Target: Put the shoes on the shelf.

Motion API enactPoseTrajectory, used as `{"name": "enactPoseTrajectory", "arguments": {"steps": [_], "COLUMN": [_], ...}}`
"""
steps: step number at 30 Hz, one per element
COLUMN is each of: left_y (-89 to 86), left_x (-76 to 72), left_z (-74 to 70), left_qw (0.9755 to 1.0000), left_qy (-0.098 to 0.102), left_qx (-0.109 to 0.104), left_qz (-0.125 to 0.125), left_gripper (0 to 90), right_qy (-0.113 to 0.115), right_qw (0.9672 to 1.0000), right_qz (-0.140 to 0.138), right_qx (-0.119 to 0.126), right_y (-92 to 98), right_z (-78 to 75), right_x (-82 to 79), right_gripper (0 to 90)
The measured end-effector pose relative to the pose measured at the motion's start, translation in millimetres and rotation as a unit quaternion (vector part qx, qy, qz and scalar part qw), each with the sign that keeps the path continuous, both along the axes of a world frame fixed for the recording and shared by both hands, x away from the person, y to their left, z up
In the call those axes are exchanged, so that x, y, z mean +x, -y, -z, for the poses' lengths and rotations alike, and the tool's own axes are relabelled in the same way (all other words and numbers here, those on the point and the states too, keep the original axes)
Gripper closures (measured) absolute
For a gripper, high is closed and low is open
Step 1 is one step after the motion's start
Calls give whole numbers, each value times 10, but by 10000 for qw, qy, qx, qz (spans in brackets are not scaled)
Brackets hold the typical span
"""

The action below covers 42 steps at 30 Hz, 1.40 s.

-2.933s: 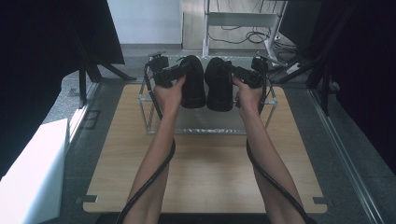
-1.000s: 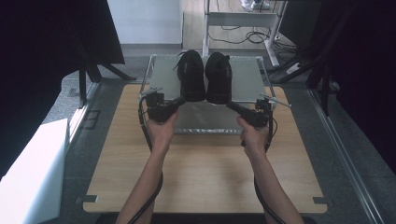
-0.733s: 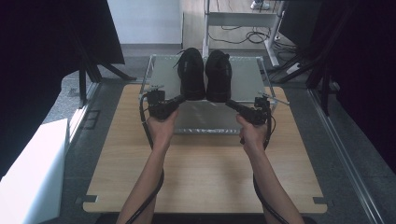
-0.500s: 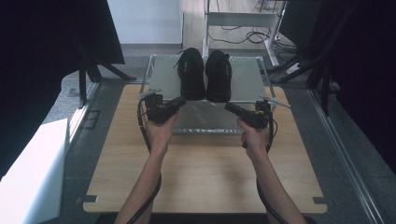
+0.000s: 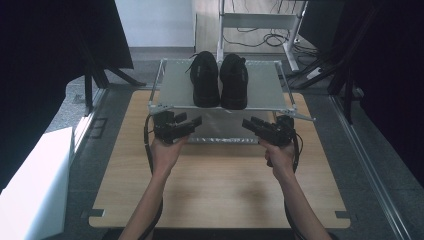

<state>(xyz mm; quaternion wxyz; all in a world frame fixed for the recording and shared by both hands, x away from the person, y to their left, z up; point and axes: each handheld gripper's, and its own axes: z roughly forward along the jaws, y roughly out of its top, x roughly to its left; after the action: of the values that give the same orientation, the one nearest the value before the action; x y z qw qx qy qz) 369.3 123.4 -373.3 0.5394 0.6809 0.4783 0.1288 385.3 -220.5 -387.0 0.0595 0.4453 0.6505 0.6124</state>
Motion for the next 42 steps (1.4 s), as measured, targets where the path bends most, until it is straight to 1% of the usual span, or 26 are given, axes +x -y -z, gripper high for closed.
{"name": "enactPoseTrajectory", "arguments": {"steps": [4,9,12,14,16,17,19,21,23,25,27,30,31,33,35,37,39,41,42], "left_y": [56,64,32,7,-16,-28,-47,-63,-80,-100,-119,-148,-162,-178,-188,-198,-195,-171,-151], "left_x": [-107,-228,-307,-362,-424,-456,-525,-594,-659,-723,-786,-871,-907,-964,-1013,-1061,-1092,-1103,-1104], "left_z": [27,119,179,218,256,275,316,364,424,492,569,694,758,862,963,1052,1121,1172,1197], "left_qw": [9993,9981,9972,9967,9958,9952,9936,9917,9905,9895,9890,9887,9885,9873,9860,9859,9854,9835,9821], "left_qy": [54,81,71,62,62,68,87,94,88,59,35,-3,-34,-99,-180,-167,-227,-307,-352], "left_qx": [362,613,742,803,909,977,1124,1277,1368,1445,1476,1501,1509,1583,1654,1662,1685,1773,1837], "left_qz": [87,40,-7,-21,-41,-42,-62,-83,-57,-3,17,26,51,44,69,87,125,177,214], "left_gripper": [207,142,134,119,100,90,61,28,7,3,3,1,0,0,0,0,0,0,0], "right_qy": [106,196,253,290,345,370,389,366,344,280,253,175,157,108,31,-83,-130,-192,-229], "right_qw": [9995,9985,9975,9963,9936,9924,9906,9894,9880,9867,9853,9844,9839,9824,9803,9759,9716,9672,9645], "right_qz": [-33,-106,-114,-119,-120,-152,-212,-219,-250,-276,-286,-280,-270,-256,-260,-285,-234,-222,-244], "right_qx": [-284,-496,-656,-804,-1065,-1167,-1295,-1387,-1483,-1575,-1663,-1728,-1758,-1847,-1957,-2162,-2352,-2522,-2618], "right_y": [39,96,137,166,194,211,247,282,316,354,396,461,476,517,546,565,576,574,570], "right_z": [36,68,86,101,124,139,179,224,278,332,389,479,503,588,672,757,846,937,978], "right_x": [-68,-170,-243,-296,-354,-384,-441,-503,-559,-613,-664,-741,-760,-810,-842,-861,-887,-903,-906], "right_gripper": [410,354,320,296,271,255,238,218,198,170,155,144,143,137,129,108,95,70,58]}}
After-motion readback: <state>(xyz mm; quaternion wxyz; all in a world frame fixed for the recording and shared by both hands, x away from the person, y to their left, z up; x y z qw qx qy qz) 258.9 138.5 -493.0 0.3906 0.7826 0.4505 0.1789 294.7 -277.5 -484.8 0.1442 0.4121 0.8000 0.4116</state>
